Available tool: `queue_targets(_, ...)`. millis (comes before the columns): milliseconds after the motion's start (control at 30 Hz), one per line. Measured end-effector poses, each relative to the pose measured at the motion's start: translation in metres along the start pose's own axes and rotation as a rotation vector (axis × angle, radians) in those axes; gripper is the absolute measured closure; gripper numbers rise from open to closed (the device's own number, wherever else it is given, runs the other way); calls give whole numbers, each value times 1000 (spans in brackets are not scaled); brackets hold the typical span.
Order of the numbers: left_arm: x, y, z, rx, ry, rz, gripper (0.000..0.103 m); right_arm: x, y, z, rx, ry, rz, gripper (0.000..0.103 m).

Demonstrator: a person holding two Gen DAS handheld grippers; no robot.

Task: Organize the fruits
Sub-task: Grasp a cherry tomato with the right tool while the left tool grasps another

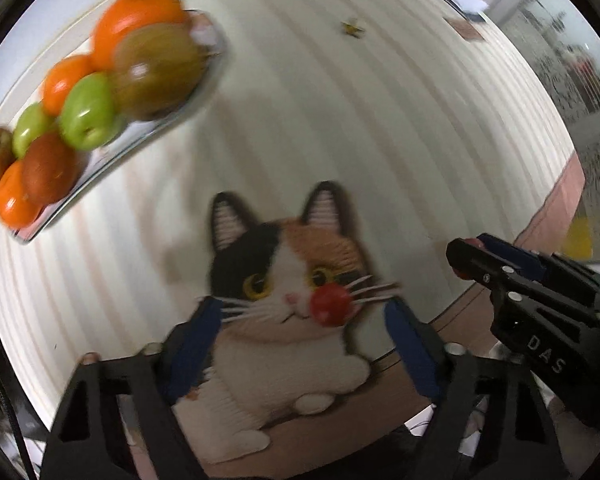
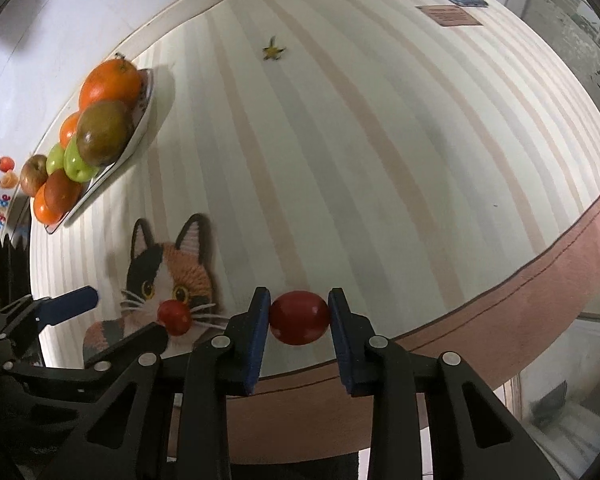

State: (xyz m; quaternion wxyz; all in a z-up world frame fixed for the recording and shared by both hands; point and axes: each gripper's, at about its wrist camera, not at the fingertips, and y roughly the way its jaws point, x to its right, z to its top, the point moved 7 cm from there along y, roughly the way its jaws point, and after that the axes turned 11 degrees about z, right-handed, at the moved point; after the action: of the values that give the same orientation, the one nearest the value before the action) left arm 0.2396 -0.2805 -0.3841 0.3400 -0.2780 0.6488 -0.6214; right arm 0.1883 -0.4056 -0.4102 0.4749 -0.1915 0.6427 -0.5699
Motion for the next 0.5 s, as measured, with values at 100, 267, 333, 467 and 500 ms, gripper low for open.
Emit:
queue_targets(100, 19, 10, 6, -15, 35, -10, 40, 6, -9, -3, 7, 17, -7, 71)
queue_targets(267, 39, 21, 14, -19, 70, 18, 69, 14, -11, -3, 12, 35, -17, 71)
queue_targets(333, 42, 25, 15, -17, 73, 28, 78, 13, -10, -4, 14, 37, -17, 71)
queue_targets(467, 33, 26, 17, -14, 39, 30, 80, 8, -9, -3, 11, 23, -10, 71)
queue_targets(500, 23, 26, 11, -14, 27, 30, 80, 4, -6, -1, 9, 17, -8, 71)
